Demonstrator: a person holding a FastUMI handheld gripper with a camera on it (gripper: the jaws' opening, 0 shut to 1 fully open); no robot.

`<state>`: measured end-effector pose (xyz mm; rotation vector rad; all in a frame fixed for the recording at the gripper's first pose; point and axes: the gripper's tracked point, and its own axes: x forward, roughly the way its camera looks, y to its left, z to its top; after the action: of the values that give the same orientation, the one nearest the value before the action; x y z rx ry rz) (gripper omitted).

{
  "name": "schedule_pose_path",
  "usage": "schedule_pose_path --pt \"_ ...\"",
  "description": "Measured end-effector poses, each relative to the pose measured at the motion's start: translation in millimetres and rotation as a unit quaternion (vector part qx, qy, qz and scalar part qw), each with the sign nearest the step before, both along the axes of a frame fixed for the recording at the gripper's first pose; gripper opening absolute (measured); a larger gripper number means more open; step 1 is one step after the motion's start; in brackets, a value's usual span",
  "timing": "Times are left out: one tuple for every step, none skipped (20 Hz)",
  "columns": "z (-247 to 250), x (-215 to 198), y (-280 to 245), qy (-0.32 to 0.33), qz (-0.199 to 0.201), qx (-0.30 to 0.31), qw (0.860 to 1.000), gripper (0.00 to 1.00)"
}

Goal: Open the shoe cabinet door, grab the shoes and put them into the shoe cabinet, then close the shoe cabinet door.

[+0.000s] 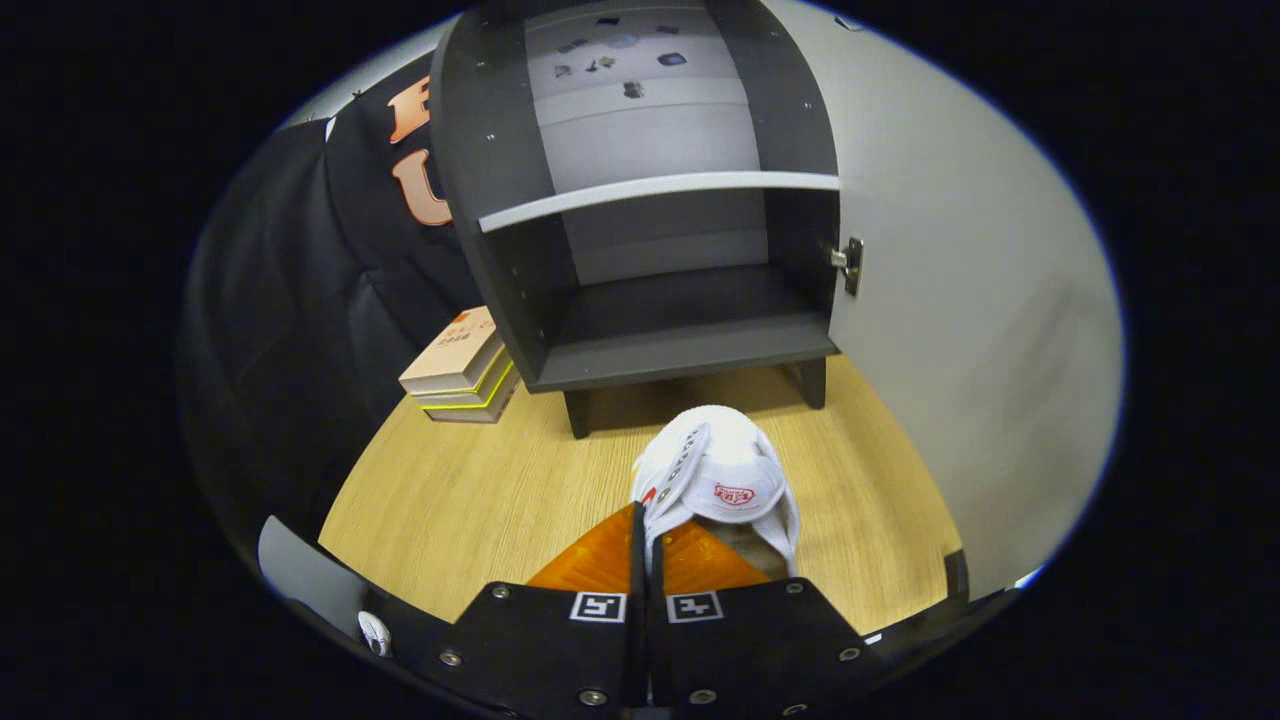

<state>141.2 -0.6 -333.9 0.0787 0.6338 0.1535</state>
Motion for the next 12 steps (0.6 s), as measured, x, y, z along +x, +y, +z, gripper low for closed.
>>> schedule_pose_path --pt "15.1 0.7 0.8 -0.010 0.003 -0.003 1.000 0.01" --pt "29.1 0.9 1.1 -0.021 0.005 -0.005 1.000 0.01" --pt "43.5 1.8 2.6 -0.033 0.008 -0.005 0.999 0.01" --pt "56.9 3.1 3.9 -0.043 0.010 -0.004 0.999 0.01" --pt "70.7 4.0 4.3 -0.053 0.012 -0.004 0.999 0.01" --pt "82.8 6.3 4.5 -0.062 0.014 -0.006 0.998 0.01" --pt "93.9 9.3 4.8 -0.071 0.016 -0.010 0.997 0.01" --pt "106.4 13.8 5.4 -0.081 0.018 -0.013 0.996 0.01" --pt "117.2 18.3 6.1 -0.090 0.019 -0.015 0.996 0.01" --pt "130.4 22.2 6.2 -0.101 0.021 -0.017 0.995 0.01" --pt "144.1 28.7 7.7 -0.113 0.023 -0.018 0.993 0.01" --pt "156.2 36.4 9.6 -0.123 0.025 -0.020 0.992 0.01"
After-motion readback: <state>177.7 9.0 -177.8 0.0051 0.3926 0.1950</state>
